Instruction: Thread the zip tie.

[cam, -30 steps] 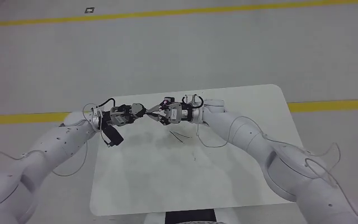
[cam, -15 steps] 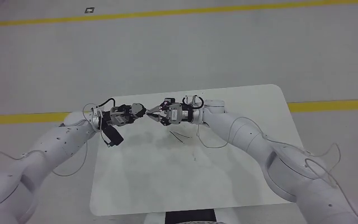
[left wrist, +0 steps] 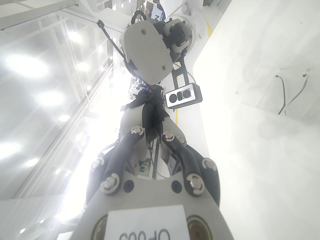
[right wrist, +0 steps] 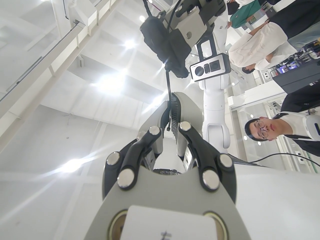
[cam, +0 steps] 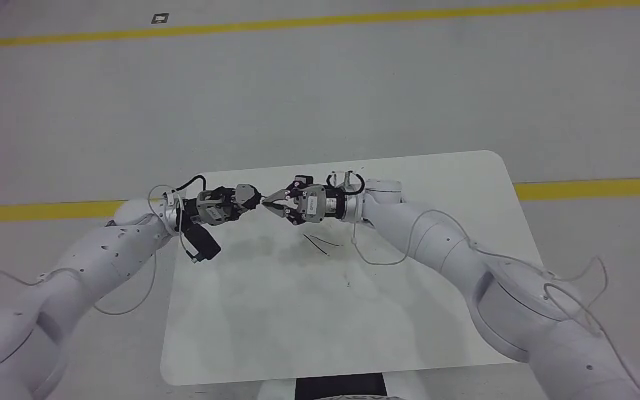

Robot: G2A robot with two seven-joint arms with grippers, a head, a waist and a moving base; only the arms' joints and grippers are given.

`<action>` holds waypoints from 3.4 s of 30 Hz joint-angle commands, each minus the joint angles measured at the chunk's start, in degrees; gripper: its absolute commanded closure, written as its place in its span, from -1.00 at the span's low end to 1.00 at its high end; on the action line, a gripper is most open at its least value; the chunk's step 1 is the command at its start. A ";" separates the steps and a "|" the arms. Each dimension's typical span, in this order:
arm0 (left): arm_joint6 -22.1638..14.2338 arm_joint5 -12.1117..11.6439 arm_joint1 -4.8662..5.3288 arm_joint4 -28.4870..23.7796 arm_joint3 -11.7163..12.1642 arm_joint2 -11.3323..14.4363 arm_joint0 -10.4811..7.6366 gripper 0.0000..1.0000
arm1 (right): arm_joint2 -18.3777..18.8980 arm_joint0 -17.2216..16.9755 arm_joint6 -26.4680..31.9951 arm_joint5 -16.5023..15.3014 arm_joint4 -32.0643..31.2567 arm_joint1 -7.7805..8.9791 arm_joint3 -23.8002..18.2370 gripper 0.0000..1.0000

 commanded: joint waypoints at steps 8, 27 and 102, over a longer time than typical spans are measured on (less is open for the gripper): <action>0.00 0.00 0.00 0.00 0.00 0.00 0.00 1.00 | 0.45 -0.36 -0.44 0.00 0.00 -0.68 1.09 1.00; 0.00 0.00 0.00 0.00 0.00 0.00 0.00 1.00 | 2.20 -0.83 0.92 0.00 0.00 -2.64 3.92 1.00; 0.00 0.00 0.00 0.00 0.00 0.00 0.00 1.00 | 5.73 -2.49 8.68 0.00 0.00 -8.83 13.77 1.00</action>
